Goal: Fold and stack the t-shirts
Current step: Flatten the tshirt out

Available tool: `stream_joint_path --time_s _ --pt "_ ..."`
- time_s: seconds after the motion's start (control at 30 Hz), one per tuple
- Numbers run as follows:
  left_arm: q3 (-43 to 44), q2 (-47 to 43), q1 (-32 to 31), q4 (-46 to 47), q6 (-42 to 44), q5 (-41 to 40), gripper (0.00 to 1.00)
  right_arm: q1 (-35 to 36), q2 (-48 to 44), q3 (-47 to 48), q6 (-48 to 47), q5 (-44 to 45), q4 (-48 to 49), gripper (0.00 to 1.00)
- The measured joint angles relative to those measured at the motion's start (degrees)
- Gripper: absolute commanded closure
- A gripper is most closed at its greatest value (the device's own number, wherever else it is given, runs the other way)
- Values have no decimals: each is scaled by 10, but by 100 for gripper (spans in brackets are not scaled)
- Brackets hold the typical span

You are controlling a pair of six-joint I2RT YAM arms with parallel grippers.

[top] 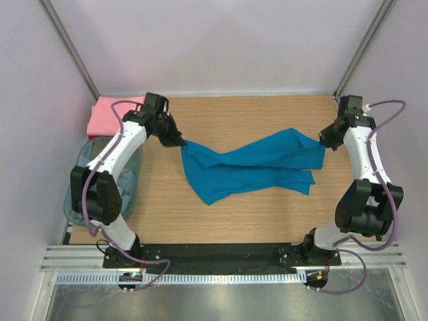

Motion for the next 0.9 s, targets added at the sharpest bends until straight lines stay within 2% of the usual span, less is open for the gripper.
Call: stream_joint_path --time_s 0.3,0.47,0.7,0.9 --pt "234 -10 0 -4 -106 -6 100 0 -9 257 19 -17 -45 99" --pt "234 -85 0 -15 -169 0 100 0 -74 345 42 -21 -83 99" --pt "231 -230 0 -58 -252 30 100 0 -233 376 68 -29 -184 99" --pt "208 -349 0 -106 -333 107 100 0 -322 475 90 -42 -278 99"
